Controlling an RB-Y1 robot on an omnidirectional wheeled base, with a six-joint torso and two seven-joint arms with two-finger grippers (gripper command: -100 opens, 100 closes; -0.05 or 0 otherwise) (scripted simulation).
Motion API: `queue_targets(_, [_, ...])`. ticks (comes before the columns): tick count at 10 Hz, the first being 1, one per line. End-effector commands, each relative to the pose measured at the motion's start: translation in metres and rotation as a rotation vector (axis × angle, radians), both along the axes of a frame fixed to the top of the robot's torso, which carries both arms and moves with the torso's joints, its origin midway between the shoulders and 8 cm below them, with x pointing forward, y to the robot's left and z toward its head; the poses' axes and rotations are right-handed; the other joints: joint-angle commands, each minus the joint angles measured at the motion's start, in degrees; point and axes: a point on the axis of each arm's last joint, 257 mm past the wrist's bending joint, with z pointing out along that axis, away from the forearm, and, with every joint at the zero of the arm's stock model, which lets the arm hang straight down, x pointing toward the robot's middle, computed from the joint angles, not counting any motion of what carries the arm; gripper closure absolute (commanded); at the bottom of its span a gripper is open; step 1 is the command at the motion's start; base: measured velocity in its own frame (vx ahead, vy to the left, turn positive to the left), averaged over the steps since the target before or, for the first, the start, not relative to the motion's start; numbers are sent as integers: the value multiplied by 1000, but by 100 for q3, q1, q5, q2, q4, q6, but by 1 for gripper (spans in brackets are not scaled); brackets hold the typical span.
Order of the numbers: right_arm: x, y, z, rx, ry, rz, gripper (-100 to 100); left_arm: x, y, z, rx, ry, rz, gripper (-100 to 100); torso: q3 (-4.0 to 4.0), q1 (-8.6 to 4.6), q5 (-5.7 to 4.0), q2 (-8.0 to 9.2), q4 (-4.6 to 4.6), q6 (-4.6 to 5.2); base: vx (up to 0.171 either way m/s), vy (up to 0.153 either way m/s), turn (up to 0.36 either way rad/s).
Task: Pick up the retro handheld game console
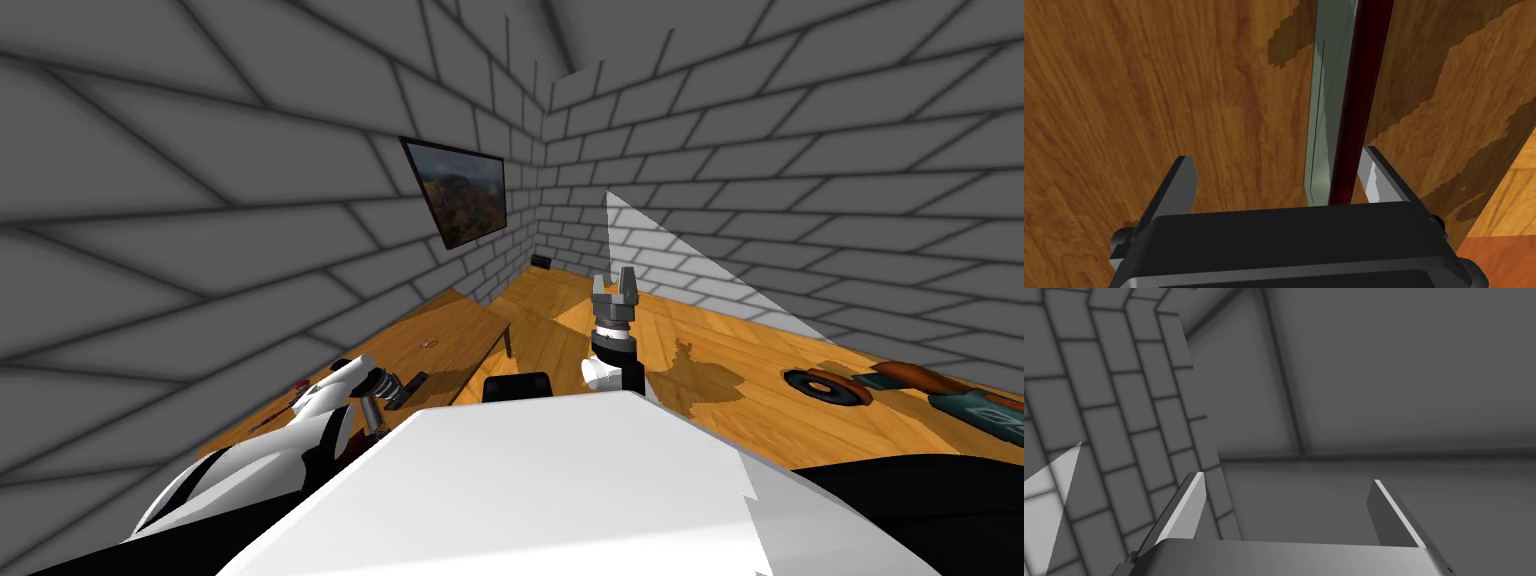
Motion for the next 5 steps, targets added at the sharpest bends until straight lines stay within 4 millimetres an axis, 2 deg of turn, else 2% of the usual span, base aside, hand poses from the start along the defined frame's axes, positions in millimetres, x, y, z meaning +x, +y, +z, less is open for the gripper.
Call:
queue_targets(1, [0,0,0,0,0,0,0,-8,4,-2,1,0,-27,-100,0,0,0,0,0,0,197,-36,241])
queue_targets(2, [0,0,0,0,0,0,0,-8,4,-2,1,0,-56,-100,-11,-11,-1,-17,-4,9,109,-50,-1])
queue_targets(3, [0,0,0,0,0,0,0,-8,4,-2,1,-1,-69,-100,-3,-16,-2,-2,-2,14,29,-20,-34])
queue_targets(4, [0,0,0,0,0,0,0,-27,13,-5,0,0,-44,-100,11,-9,-1,24,4,13,177,-23,361])
queue_targets(5, [0,0,0,0,0,0,0,-27,13,-5,0,0,-74,-100,-4,-8,-1,-7,-1,0,190,-59,204])
